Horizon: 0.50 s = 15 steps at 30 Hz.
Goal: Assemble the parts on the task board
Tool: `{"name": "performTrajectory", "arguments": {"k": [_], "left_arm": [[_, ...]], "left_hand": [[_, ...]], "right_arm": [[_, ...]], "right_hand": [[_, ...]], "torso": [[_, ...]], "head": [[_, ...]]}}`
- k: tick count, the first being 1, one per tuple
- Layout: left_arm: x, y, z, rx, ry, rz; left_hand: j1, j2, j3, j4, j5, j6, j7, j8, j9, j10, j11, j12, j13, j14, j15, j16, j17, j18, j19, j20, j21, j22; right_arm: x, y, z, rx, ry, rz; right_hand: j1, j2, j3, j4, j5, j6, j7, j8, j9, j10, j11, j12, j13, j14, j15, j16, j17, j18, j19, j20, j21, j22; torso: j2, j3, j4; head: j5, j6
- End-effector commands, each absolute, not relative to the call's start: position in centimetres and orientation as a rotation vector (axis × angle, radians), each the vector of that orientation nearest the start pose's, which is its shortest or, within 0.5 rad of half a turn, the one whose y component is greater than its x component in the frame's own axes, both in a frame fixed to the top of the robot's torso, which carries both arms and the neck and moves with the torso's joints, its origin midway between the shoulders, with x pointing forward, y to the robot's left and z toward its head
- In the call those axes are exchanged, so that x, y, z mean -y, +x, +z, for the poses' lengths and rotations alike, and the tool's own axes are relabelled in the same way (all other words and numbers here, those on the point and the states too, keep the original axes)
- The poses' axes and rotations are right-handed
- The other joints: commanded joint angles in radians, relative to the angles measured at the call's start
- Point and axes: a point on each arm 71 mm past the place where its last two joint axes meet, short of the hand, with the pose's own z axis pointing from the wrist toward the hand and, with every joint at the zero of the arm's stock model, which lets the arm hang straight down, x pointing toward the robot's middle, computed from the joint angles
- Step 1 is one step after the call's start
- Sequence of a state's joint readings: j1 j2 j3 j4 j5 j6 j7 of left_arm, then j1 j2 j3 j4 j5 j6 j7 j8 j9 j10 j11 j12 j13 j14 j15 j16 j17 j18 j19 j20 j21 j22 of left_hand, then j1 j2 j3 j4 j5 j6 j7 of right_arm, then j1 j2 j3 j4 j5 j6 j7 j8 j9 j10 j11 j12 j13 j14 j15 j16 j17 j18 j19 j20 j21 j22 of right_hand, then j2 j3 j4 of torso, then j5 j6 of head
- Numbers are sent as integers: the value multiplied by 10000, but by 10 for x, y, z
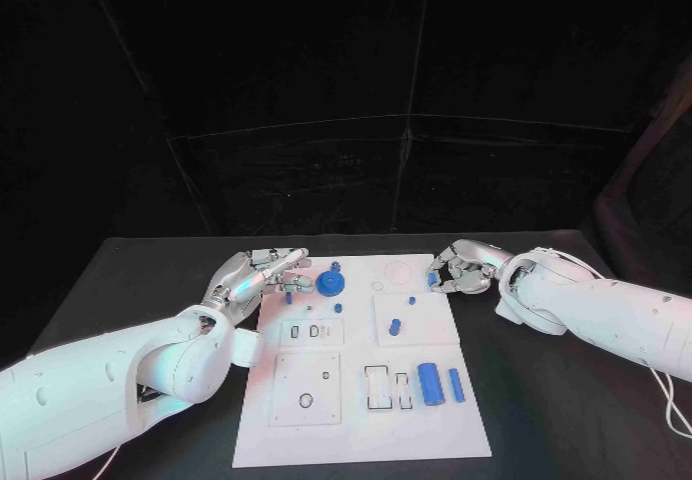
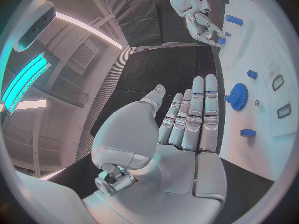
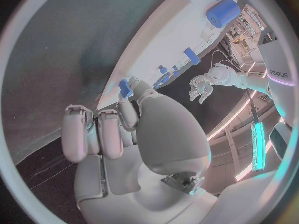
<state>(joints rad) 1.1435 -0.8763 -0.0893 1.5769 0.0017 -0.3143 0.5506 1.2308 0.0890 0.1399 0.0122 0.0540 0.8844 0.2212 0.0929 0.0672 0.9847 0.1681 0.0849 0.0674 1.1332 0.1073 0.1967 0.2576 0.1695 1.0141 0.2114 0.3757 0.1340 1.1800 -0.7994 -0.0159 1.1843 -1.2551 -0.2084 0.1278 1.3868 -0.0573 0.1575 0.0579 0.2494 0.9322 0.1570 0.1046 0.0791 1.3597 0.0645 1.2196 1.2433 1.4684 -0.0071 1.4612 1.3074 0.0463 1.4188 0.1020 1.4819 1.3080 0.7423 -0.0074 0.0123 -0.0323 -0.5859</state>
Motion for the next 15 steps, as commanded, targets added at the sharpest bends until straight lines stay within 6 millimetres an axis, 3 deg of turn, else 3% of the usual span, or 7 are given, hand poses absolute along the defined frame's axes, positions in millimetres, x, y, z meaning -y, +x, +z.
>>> {"name": "performTrajectory", "arguments": {"k": [1,10,15], "left_arm": [[-210,462,-207,-13647,-10841,-16192],[-211,462,-207,-13652,-10846,-16186],[-211,462,-207,-13657,-10848,-16186]], "left_hand": [[-84,-8,58,8,-34,83,-1,7,13,85,2,64,13,13,12,-68,10,130,8,4,-69,-11],[-84,-9,79,-8,-35,85,4,-1,10,86,5,53,8,16,12,-77,22,130,11,2,-69,-14],[-84,-9,79,-8,-35,85,4,-1,10,86,5,53,8,16,12,-77,22,130,11,2,-69,-14]], "right_arm": [[276,534,-208,-17525,35,6617],[275,535,-208,-17437,42,6613],[277,536,-206,-17072,203,6438]], "right_hand": [[8,135,93,5,-82,179,-9,84,20,48,7,51,24,629,-13,22,780,34,17,10,-21,393],[-1,354,304,-2,-315,682,-127,243,51,87,-84,104,81,634,-76,30,805,30,39,-29,-10,426],[150,782,731,-80,-954,1185,-326,457,105,134,-245,144,131,646,-206,49,850,21,74,-138,10,479]], "torso": [[-3,1,-3],[-3,1,-8],[-1,4,-7]], "head": [[-4,-5],[7,-25],[11,-43]]}}
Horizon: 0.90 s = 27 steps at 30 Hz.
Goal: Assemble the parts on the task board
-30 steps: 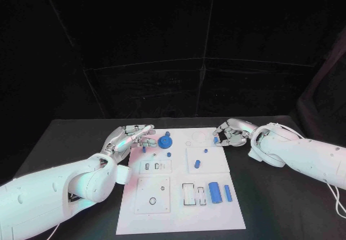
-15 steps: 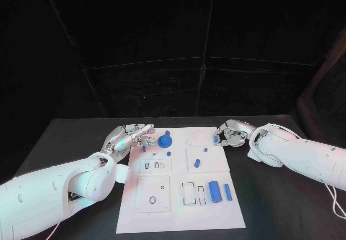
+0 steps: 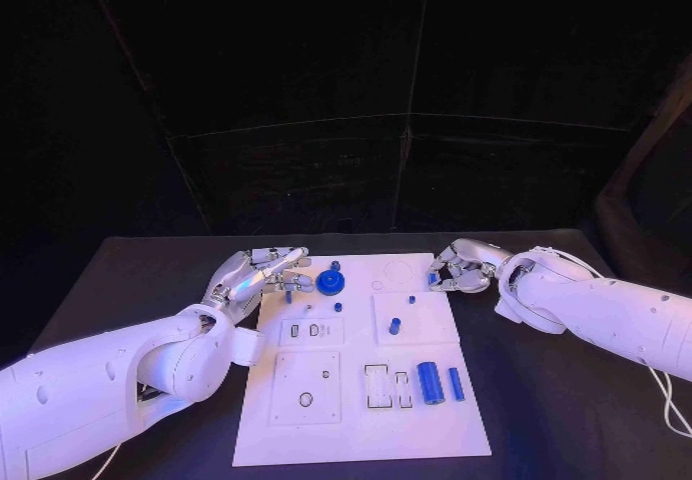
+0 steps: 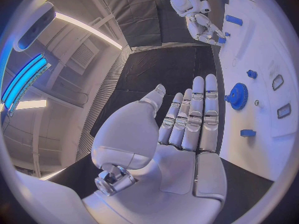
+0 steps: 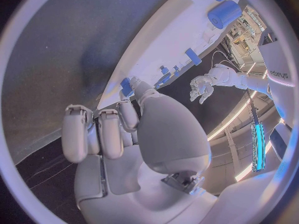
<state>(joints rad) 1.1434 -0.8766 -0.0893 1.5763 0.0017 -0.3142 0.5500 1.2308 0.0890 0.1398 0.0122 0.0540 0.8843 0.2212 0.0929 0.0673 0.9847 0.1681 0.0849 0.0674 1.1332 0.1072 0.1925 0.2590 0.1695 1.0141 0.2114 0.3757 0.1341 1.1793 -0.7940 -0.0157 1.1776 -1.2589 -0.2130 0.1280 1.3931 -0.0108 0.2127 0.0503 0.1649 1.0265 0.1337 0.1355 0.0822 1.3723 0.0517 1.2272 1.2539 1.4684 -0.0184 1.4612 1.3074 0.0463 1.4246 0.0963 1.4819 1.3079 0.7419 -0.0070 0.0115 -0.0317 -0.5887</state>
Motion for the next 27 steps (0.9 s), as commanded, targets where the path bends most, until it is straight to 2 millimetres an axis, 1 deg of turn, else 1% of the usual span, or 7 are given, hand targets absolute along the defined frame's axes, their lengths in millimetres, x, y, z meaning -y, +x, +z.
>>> {"name": "performTrajectory", "arguments": {"k": [1,3,6,8,14,22,27], "left_arm": [[-211,462,-207,-13658,-10850,-16185],[-211,462,-207,-13658,-10852,-16178],[-212,462,-207,-13662,-10858,-16167],[-212,461,-207,-13666,-10861,-16169],[-212,461,-206,-13674,-10869,-16166],[-216,462,-207,-13602,-11058,-16093],[-217,462,-207,-13564,-11136,-16074]], "left_hand": [[-84,-8,79,-8,-35,86,4,-1,9,86,5,54,8,16,12,-35,8,130,10,2,-69,-15],[-84,-8,79,-8,-35,86,4,-1,9,86,5,54,8,16,12,-35,8,130,10,2,-69,-15],[-84,-8,79,-8,-35,86,4,-1,9,86,5,54,8,16,12,-35,8,130,10,2,-69,-15],[-84,-8,79,-8,-35,86,4,-1,9,86,5,54,8,16,12,-35,8,130,10,2,-69,-15],[-84,-8,79,-8,-35,86,4,-1,9,86,5,54,8,16,12,-35,8,130,10,2,-69,-15],[-89,-8,91,-15,-35,85,8,-7,7,85,8,46,4,18,12,-41,16,129,12,1,-69,-18],[-89,-8,91,-15,-35,85,8,-7,7,85,8,46,4,18,12,-41,16,129,12,1,-69,-18]], "right_arm": [[277,537,-205,-16947,250,6393],[277,537,-203,-16681,333,6325],[275,536,-200,-16376,391,6335],[271,533,-198,-16232,399,6429],[251,520,-189,-16028,426,6861],[193,499,-177,-15836,-49,7744],[155,491,-174,-15836,-606,8002]], "right_hand": [[101,415,267,-5,-146,312,-125,185,86,10,-144,62,23,645,-115,47,850,21,19,-100,11,484],[122,518,398,-25,-177,373,-162,221,96,14,-177,52,20,647,-145,48,854,20,20,-132,11,486],[115,567,516,-51,-122,391,-179,235,99,9,-195,28,6,646,-167,41,848,20,21,-161,10,486],[104,564,572,-70,-85,372,-175,227,93,-14,-197,-17,-29,643,-174,31,836,21,15,-172,7,478],[-8,508,698,-79,10,244,-126,147,56,-90,-164,-158,-136,627,-160,-15,773,31,-23,-179,-20,423],[-180,434,851,-64,148,151,-82,62,19,-129,-127,-252,-198,616,-130,-53,729,39,-48,-158,-41,388],[-218,407,908,-77,211,142,-75,46,12,-132,-122,-268,-207,613,-125,-65,714,40,-50,-152,-44,384]], "torso": [[2,1,0],[2,14,-12],[-1,17,-13],[-20,-8,7],[-51,-37,24],[-92,-83,99],[-95,-90,128]], "head": [[9,-18],[50,-32],[42,-4],[20,-9],[27,6],[10,-24],[108,-83]]}}
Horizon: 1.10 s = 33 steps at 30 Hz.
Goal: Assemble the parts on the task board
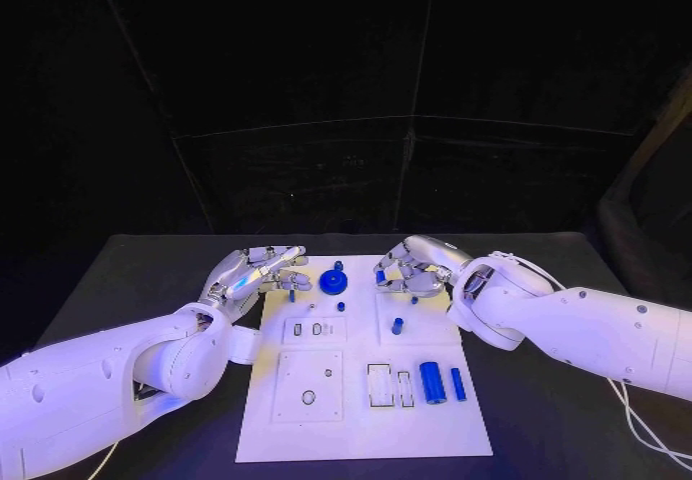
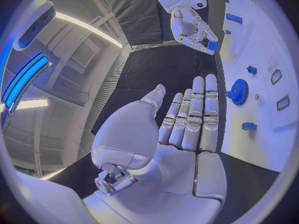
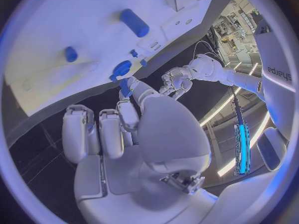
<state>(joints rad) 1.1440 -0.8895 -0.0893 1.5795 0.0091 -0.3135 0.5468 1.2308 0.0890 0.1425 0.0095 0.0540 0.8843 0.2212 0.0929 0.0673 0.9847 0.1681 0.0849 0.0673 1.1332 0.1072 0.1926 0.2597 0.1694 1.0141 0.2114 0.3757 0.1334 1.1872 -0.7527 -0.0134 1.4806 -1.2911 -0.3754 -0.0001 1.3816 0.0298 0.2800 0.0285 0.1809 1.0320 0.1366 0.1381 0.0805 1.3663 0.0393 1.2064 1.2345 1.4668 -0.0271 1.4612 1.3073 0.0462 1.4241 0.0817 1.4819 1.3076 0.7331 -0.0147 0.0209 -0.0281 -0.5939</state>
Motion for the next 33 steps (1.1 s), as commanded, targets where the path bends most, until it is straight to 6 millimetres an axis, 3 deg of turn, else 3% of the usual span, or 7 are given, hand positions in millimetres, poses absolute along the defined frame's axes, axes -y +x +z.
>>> {"name": "performTrajectory", "arguments": {"k": [1,7,17,33], "left_arm": [[-218,462,-206,-13552,-11138,-16066],[-221,464,-205,-13477,-11126,-16017],[-222,466,-204,-13409,-11074,-16030],[-221,467,-204,-13405,-11056,-16052]], "left_hand": [[-89,-8,64,13,-35,85,8,-7,7,85,8,46,5,18,12,-42,9,129,12,1,-69,-11],[-89,-8,71,7,-35,85,8,-10,5,87,8,43,4,19,13,-45,13,129,13,1,-69,-11],[-125,8,190,-51,-35,255,-106,30,17,288,-70,76,13,39,-26,-95,78,133,26,-23,-72,-29],[-128,5,198,-56,-35,266,-107,31,16,301,-73,76,12,41,-28,-99,84,134,27,-25,-72,-30]], "right_arm": [[147,489,-174,-15849,-825,8008],[110,481,-178,-16121,-1858,7957],[73,467,-203,-16931,-2660,7599],[57,459,-223,-17382,-2828,7238]], "right_hand": [[-110,-6,240,140,57,86,-103,18,29,-72,3,-62,-15,628,-37,-69,709,41,-46,-6,-45,384],[-166,-59,254,140,65,89,-98,11,26,-70,10,-69,-18,630,-33,-67,717,39,-40,-1,-42,393],[-381,-201,254,187,119,162,-115,22,31,-50,1,-80,-21,627,-33,-89,692,35,-19,5,-35,418],[-433,-283,259,168,178,178,-125,19,30,-67,-10,-123,-53,621,-43,-109,666,39,-28,0,-44,401]], "torso": [[-7,-20,36],[-1,-16,2],[8,0,-16],[2,3,-5]], "head": [[90,-49],[226,-123],[368,-220],[398,-330]]}}
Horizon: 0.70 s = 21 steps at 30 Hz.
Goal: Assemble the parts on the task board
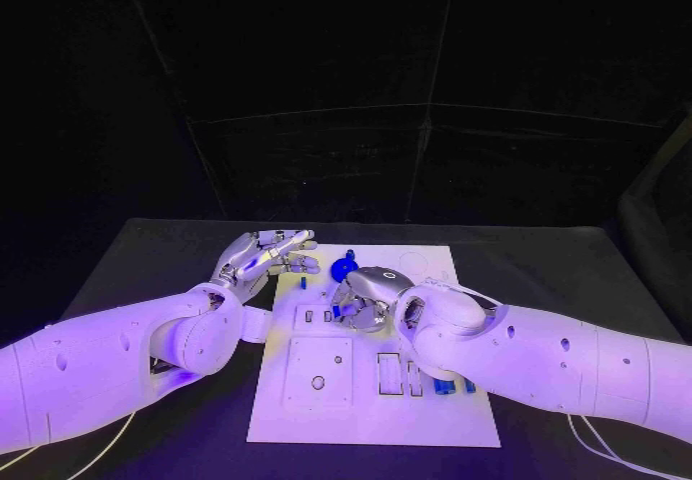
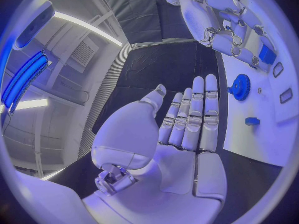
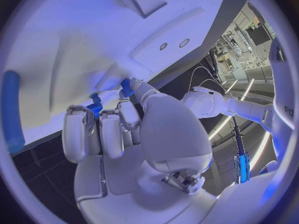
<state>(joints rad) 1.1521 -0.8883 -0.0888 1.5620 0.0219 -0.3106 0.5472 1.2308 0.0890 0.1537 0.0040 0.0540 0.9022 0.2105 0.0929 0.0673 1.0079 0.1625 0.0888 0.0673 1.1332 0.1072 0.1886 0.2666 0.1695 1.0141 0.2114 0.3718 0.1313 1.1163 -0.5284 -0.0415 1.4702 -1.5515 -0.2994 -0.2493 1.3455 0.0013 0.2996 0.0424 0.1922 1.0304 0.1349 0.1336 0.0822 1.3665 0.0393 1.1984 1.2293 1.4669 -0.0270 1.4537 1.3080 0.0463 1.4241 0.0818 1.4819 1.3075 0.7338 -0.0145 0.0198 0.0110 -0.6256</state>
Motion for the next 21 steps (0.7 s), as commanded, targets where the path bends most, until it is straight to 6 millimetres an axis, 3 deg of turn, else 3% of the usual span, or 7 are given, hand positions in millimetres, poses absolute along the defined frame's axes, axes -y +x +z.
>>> {"name": "performTrajectory", "arguments": {"k": [1,21], "left_arm": [[-221,467,-204,-13407,-11056,-16053],[-221,467,-204,-13421,-11070,-16026]], "left_hand": [[-128,5,86,-1,-35,87,0,30,16,69,-17,37,13,41,-28,-59,14,133,27,-25,-33,-9],[-134,-6,91,-8,-35,87,11,25,13,72,-15,31,10,42,-30,-64,20,133,27,-27,-33,-11]], "right_arm": [[57,458,-223,-17413,-2855,7240],[57,458,-230,-17908,-3124,6778]], "right_hand": [[-71,2,62,29,65,194,-108,64,13,-69,-11,-43,0,621,-44,-35,659,38,-28,-1,-44,403],[-287,-192,17,72,22,80,-62,-34,-29,-199,20,-284,-194,603,-28,-96,579,52,-71,3,-81,336]], "torso": [[-6,2,6],[-7,2,-5]], "head": [[13,-19],[38,-106]]}}
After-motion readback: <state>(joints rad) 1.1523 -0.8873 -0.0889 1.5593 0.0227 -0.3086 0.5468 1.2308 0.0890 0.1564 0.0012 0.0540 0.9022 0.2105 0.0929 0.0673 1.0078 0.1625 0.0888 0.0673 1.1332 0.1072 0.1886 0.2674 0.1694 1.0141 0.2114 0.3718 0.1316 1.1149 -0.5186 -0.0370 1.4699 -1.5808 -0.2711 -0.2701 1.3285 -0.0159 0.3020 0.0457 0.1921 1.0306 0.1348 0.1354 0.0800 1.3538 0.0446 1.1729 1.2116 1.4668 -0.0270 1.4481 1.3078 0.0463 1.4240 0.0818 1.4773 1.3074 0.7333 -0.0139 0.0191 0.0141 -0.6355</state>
